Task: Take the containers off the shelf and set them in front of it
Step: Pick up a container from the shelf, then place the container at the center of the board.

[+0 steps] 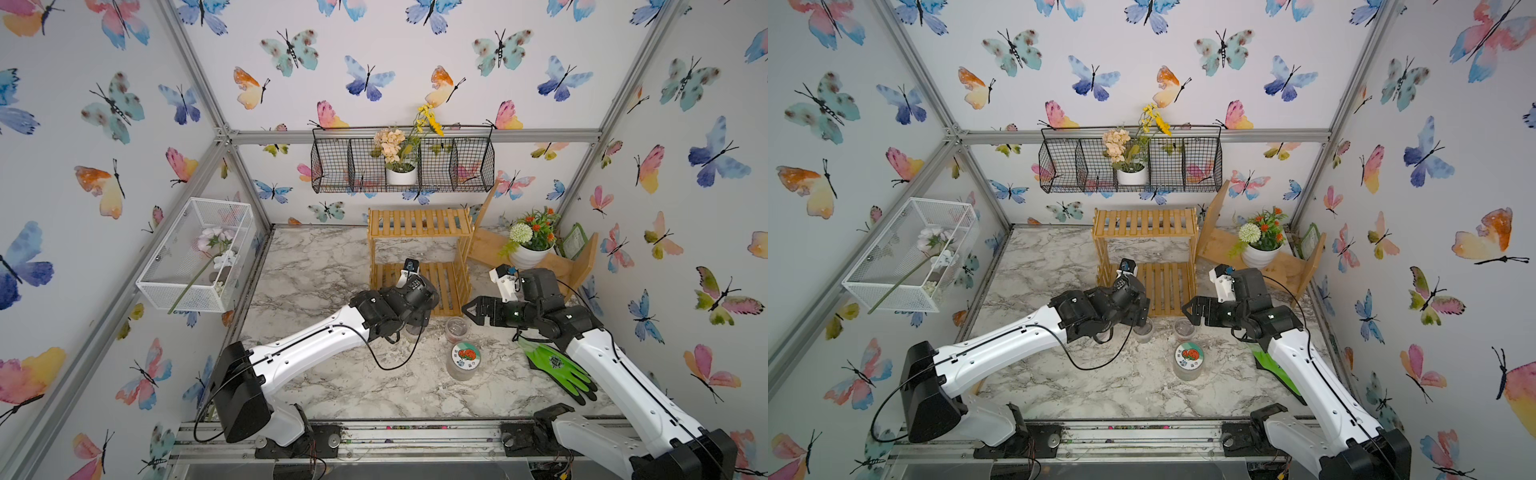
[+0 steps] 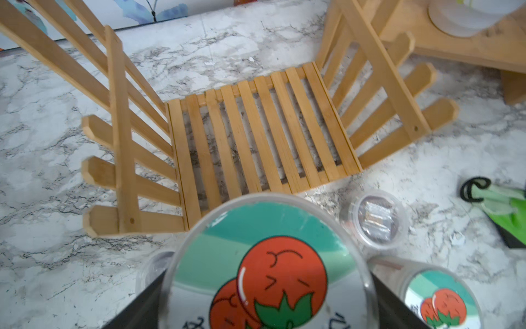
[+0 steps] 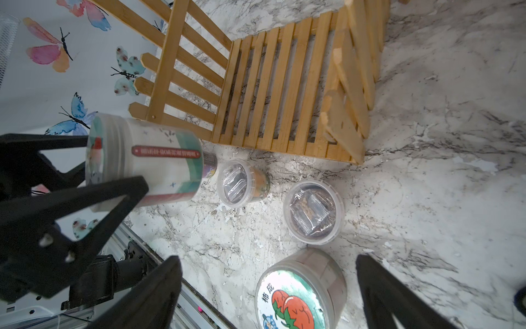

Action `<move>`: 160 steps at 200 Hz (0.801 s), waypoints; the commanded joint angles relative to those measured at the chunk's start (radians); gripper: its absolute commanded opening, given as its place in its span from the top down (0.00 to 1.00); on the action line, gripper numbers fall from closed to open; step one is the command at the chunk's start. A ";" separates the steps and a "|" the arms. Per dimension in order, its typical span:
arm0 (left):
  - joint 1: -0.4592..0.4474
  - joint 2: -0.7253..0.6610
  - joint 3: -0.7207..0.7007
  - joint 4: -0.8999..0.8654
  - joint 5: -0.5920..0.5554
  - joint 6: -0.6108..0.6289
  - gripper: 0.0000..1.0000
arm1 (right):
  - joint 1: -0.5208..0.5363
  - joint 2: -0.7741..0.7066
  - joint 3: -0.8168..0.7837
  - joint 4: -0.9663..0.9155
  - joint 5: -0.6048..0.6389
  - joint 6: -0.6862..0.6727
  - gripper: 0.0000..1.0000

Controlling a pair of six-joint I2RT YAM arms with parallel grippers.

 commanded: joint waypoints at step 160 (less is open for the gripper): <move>-0.209 -0.099 -0.289 0.146 0.002 -0.061 0.29 | -0.004 -0.043 -0.043 0.001 -0.034 0.008 0.02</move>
